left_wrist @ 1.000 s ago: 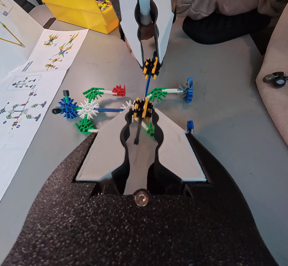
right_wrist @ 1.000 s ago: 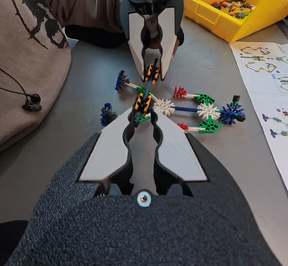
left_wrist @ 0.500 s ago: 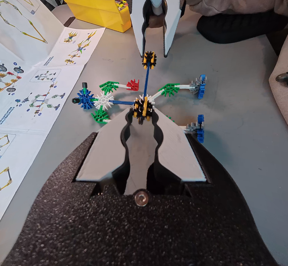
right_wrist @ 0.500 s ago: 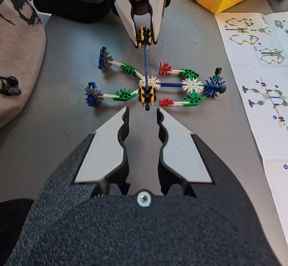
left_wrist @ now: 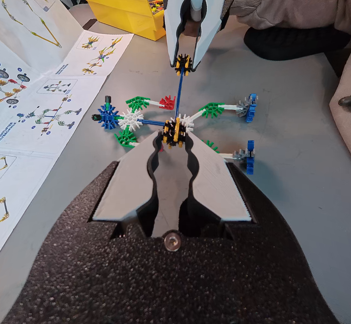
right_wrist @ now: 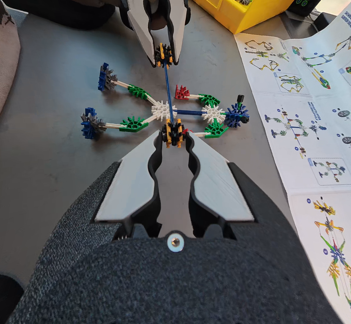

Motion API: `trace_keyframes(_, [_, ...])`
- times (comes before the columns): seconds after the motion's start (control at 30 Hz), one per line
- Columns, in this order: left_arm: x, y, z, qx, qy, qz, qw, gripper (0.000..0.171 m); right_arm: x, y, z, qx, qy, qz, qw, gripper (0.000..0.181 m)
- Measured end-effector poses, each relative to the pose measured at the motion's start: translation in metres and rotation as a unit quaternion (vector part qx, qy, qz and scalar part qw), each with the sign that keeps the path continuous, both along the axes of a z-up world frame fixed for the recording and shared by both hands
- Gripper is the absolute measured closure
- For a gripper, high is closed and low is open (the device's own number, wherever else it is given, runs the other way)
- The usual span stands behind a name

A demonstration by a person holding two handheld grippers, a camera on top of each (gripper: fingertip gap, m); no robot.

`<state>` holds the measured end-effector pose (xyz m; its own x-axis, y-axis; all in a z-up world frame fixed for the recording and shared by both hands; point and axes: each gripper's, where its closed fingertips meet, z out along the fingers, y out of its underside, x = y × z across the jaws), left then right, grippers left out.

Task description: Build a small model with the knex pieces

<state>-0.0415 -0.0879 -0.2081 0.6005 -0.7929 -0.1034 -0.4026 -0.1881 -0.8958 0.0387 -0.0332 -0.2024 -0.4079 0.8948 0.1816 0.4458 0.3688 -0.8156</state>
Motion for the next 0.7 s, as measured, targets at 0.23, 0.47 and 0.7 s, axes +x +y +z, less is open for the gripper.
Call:
trace_keyframes(0.23, [-0.015, 0.017, -0.01, -0.005, 0.024, 0.007, 1.0, 0.147, -0.006, 0.015, -0.012, 0.017, -0.013, -0.034, 0.999, 0.159])
trace_keyframes(0.47, [-0.016, 0.019, -0.02, -0.027, 0.028, -0.007, 0.999, 0.147, -0.004, 0.013, -0.022, 0.015, -0.036, -0.026, 0.999, 0.159])
trace_keyframes(0.7, [-0.018, 0.02, -0.027, -0.039, 0.044, -0.002, 0.998, 0.147, -0.003, 0.012, -0.03, 0.013, -0.049, -0.021, 0.999, 0.159])
